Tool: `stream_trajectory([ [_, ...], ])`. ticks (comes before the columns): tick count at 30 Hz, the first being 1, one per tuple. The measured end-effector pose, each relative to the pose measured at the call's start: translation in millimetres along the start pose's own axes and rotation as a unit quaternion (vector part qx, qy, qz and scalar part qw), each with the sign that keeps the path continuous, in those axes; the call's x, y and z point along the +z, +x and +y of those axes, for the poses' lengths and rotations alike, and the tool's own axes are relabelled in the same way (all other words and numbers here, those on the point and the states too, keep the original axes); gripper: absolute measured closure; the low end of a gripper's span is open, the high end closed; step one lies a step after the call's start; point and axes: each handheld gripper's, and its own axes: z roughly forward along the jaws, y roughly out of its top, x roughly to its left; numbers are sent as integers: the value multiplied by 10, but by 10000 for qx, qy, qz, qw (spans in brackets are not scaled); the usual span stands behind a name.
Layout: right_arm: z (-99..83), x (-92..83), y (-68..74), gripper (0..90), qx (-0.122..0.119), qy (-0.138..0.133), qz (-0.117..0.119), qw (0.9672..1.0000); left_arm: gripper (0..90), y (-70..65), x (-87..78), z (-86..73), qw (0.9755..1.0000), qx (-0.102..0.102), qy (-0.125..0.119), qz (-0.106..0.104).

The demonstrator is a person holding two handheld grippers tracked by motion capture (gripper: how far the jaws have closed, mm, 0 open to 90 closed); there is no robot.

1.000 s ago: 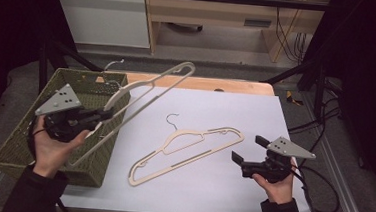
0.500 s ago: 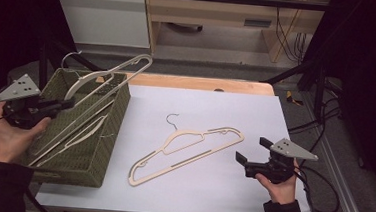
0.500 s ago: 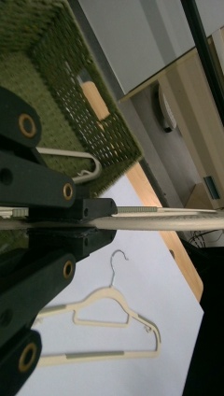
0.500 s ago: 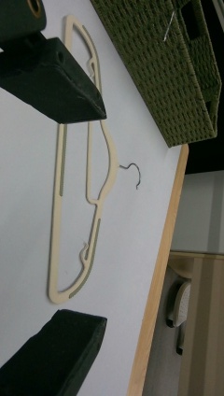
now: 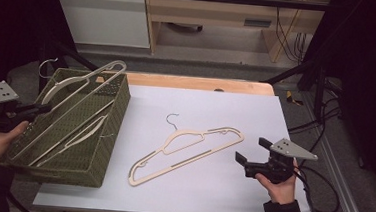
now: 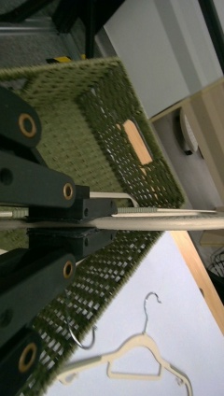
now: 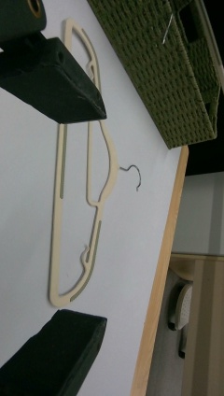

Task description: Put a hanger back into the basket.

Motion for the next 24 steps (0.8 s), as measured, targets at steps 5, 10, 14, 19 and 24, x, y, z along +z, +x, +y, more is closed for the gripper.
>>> stream_trajectory([
  [5, -2, 6, 4, 36, -18, 24, -6, 10000, 864, -5, 33, -38, 9999, 124, 5, -21],
  [10, -10, 10, -8, 36, -111, 58, 27, 9999, 863, -79, 154, -55, 9988, 358, 299, 155],
  [14, -11, 14, -3, 36, -88, 67, 27, 9999, 864, -87, 239, -140, 9978, 408, 423, 299],
  [19, -14, 28, 1, 36, -86, 82, 14, 9999, 864, -112, 372, -307, 9960, 457, 709, 309],
  [24, -19, 43, 6, 38, -92, 99, 18, 9999, 863, -157, 520, -475, 9948, 400, 894, 262],
])
